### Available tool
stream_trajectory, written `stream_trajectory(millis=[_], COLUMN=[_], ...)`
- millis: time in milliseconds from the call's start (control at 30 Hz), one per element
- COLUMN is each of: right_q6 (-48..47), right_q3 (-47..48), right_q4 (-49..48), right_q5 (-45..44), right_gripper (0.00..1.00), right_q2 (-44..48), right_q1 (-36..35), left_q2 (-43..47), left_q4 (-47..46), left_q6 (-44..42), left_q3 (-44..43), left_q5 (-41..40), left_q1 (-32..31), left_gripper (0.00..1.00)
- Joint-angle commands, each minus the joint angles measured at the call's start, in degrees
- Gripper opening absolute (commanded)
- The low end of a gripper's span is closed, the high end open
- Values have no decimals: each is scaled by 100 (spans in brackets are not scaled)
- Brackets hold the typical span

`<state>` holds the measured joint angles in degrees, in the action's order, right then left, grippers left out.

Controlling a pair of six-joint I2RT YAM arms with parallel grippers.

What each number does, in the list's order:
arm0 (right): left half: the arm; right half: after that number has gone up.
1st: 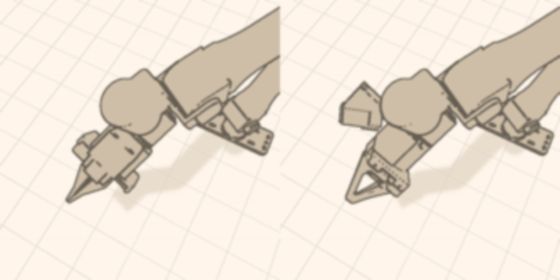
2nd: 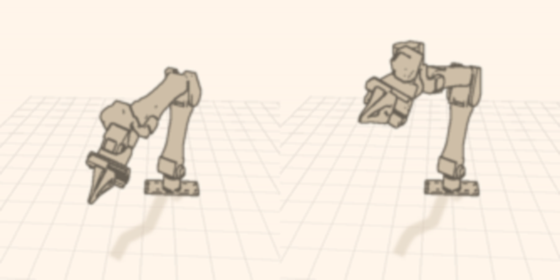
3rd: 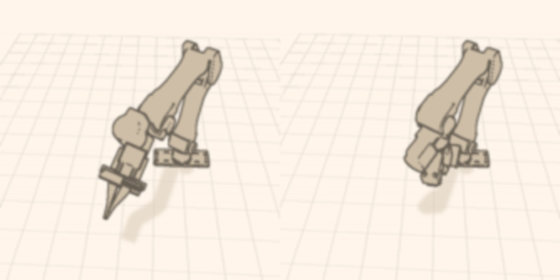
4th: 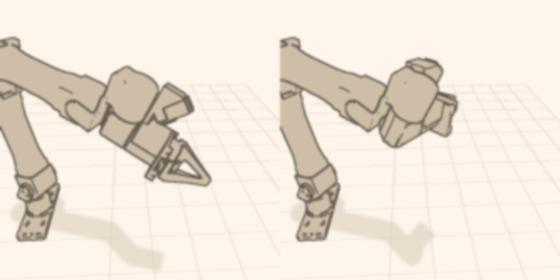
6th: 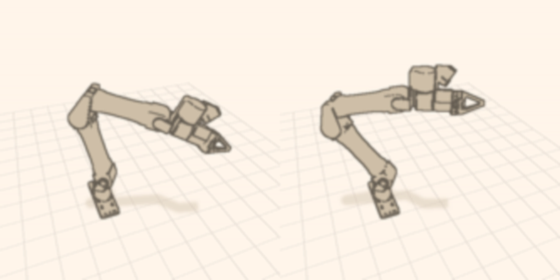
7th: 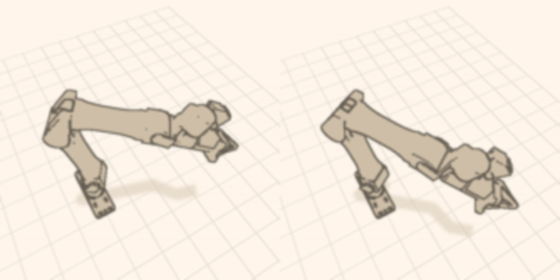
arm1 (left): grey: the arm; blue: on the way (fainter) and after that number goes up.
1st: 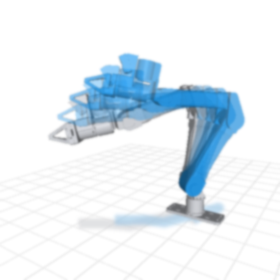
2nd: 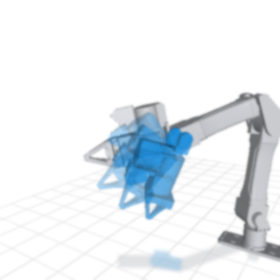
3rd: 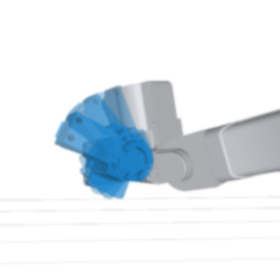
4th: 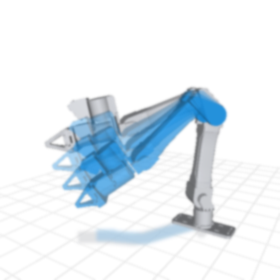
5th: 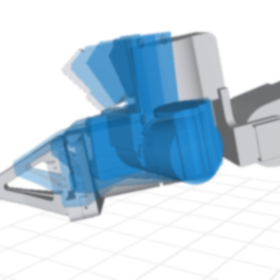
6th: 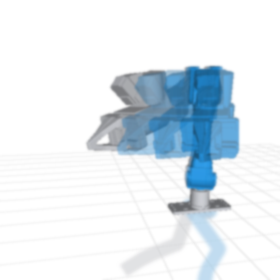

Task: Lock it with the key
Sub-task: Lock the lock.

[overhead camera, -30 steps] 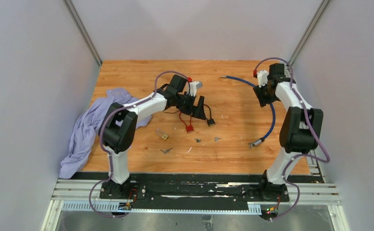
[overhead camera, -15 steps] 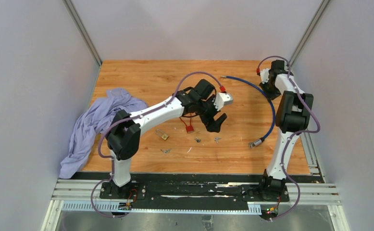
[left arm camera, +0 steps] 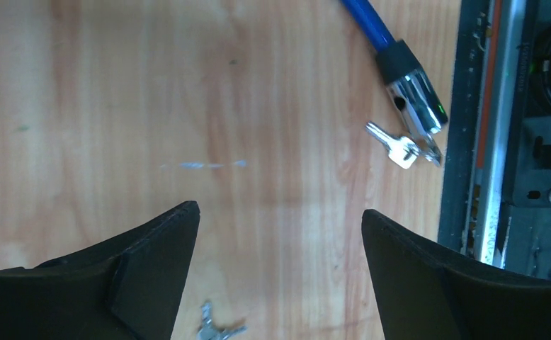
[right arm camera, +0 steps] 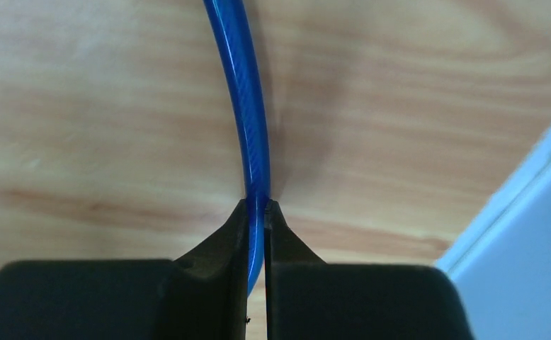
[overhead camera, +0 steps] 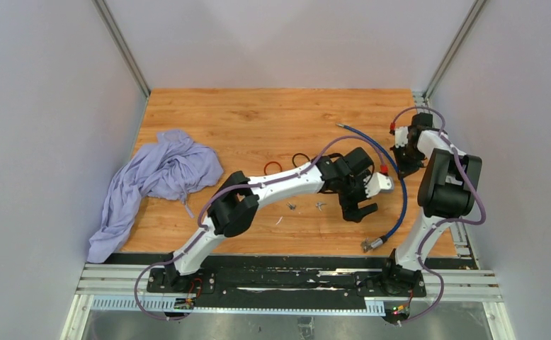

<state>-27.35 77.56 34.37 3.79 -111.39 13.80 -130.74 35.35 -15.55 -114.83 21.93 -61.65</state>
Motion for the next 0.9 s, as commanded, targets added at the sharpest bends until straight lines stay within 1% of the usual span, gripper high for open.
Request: stream_trajectory(millis=[0, 133, 333, 467, 567, 667, 767, 867], right_q6=[726, 1280, 2193, 2754, 3027, 3295, 3424, 3317], right_q3=[-676, -863, -762, -427, -167, -23, -102, -316], right_q4=[615, 469, -112, -342, -538, -584, -597, -579], right_q5=[940, 1371, 1514, 1512, 1307, 1409, 1537, 1506], right_gripper=[1, 1, 1, 1, 1, 1, 1, 1], right_q2=[467, 649, 534, 262, 48, -84, -69, 112], right_q1=[35, 39, 35, 27, 32, 35, 26, 26], left_q2=[-224, -170, 333, 561, 622, 543, 366, 215], left_q4=[249, 107, -499, -730, -851, -858, -817, -746], left_q6=[-58, 292, 1405, 1780, 1795, 1637, 1290, 979], left_q3=[-333, -69, 737, 1145, 1329, 1327, 1247, 1204], left_q5=[232, 603, 596, 459, 237, -113, -540, -899], left_q1=[-232, -370, -539, -540, -533, -534, -537, -525], left_gripper=[89, 89, 90, 90, 90, 91, 91, 90])
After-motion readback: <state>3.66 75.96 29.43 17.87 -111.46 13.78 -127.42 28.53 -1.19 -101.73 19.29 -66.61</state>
